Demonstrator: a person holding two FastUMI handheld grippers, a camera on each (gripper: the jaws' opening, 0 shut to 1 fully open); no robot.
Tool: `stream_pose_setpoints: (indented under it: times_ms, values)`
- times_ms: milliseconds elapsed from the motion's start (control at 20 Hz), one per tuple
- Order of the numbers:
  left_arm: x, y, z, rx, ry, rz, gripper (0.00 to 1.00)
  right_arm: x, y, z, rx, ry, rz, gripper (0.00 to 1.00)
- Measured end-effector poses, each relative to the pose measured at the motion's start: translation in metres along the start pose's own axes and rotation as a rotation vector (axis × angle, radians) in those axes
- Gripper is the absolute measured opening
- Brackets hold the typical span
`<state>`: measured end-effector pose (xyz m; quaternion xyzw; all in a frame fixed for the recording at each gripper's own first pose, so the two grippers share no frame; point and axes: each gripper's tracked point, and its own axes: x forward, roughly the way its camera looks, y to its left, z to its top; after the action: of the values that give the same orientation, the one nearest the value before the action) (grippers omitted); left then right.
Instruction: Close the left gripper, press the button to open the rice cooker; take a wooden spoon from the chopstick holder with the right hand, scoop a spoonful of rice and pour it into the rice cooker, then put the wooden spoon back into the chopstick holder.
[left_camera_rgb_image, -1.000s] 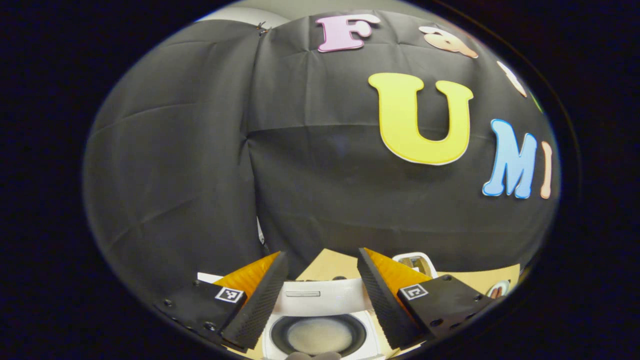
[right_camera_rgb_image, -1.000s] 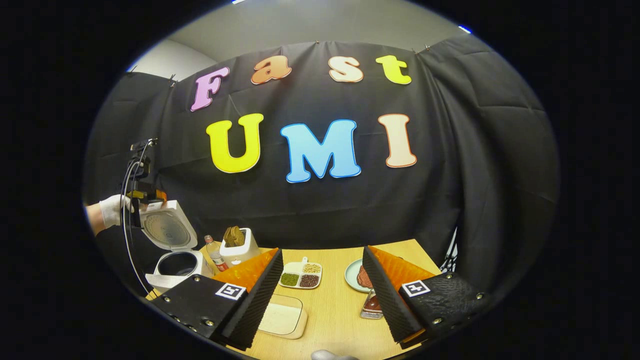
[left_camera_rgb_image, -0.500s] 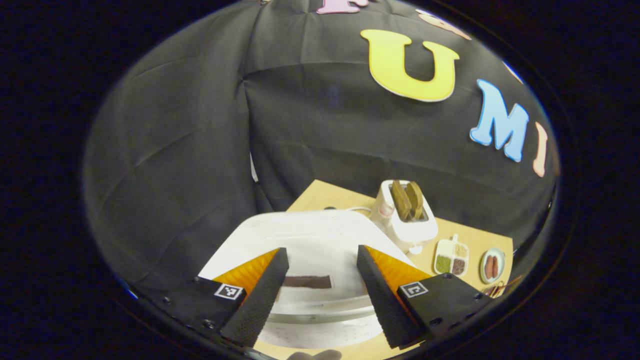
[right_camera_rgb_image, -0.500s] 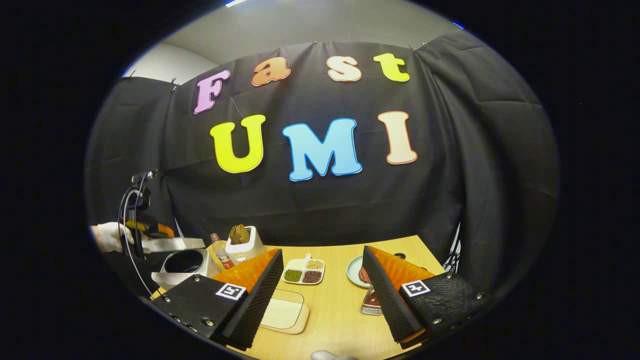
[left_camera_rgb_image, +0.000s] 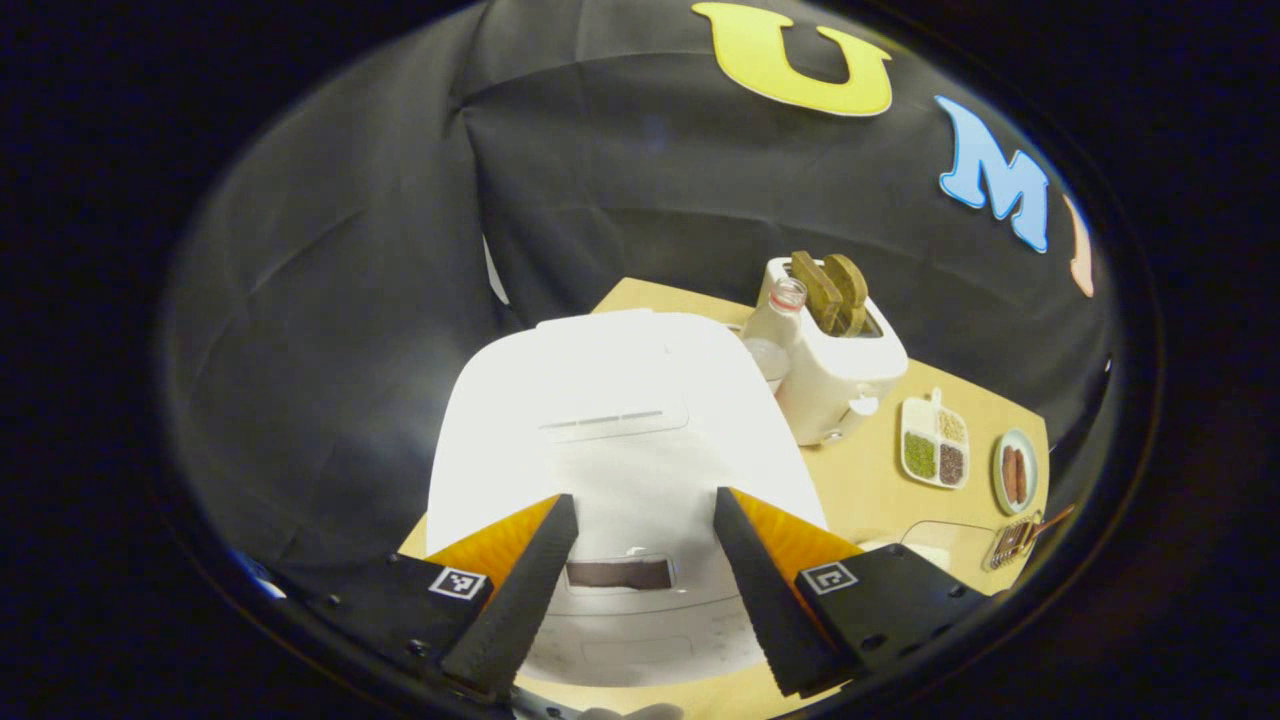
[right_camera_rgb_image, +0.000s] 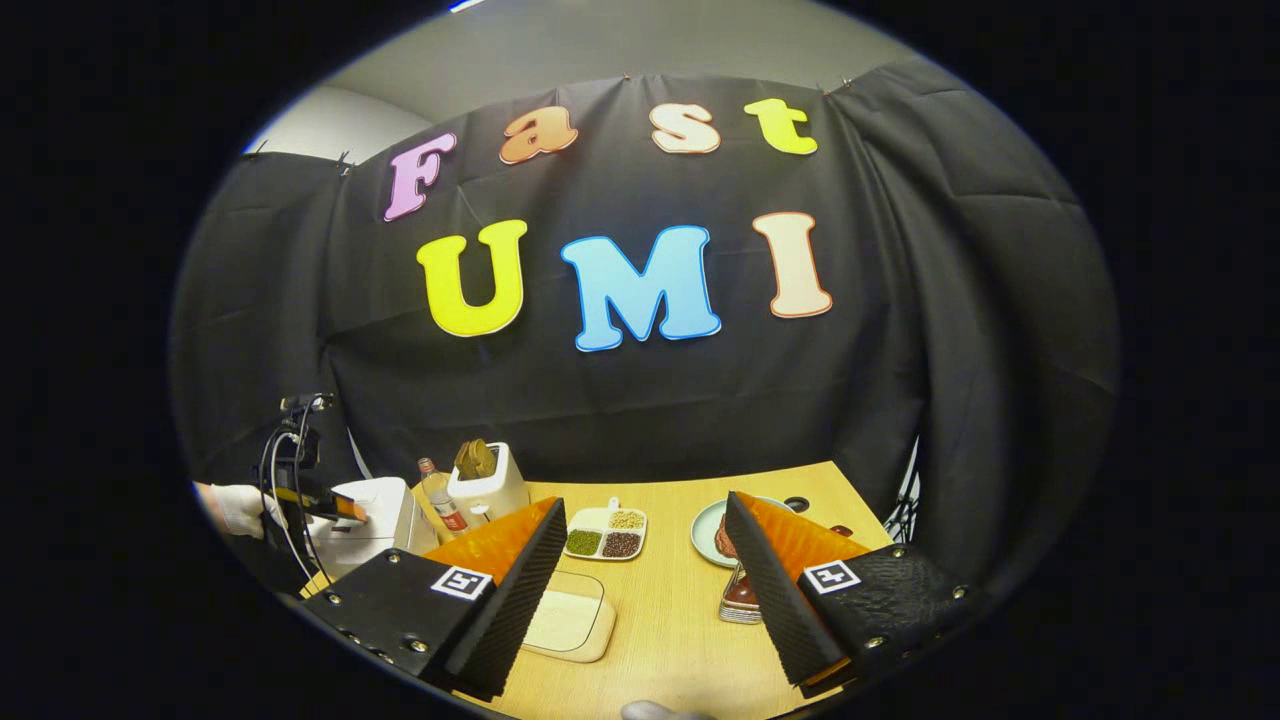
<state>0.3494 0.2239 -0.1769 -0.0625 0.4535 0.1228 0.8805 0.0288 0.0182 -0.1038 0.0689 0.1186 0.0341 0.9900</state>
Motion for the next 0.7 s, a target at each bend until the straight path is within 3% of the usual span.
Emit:
stream_pose_setpoints:
  times_ms: [450,700]
  values:
    - [0.005,0.0,-0.003,0.012,-0.003,-0.001,1.0,0.003,0.005,-0.01,0.069,0.034,0.017,0.98]
    - [0.003,-0.001,0.007,0.072,-0.085,-0.024,1.0,-0.002,0.0,-0.002,0.044,0.015,0.009,0.98]
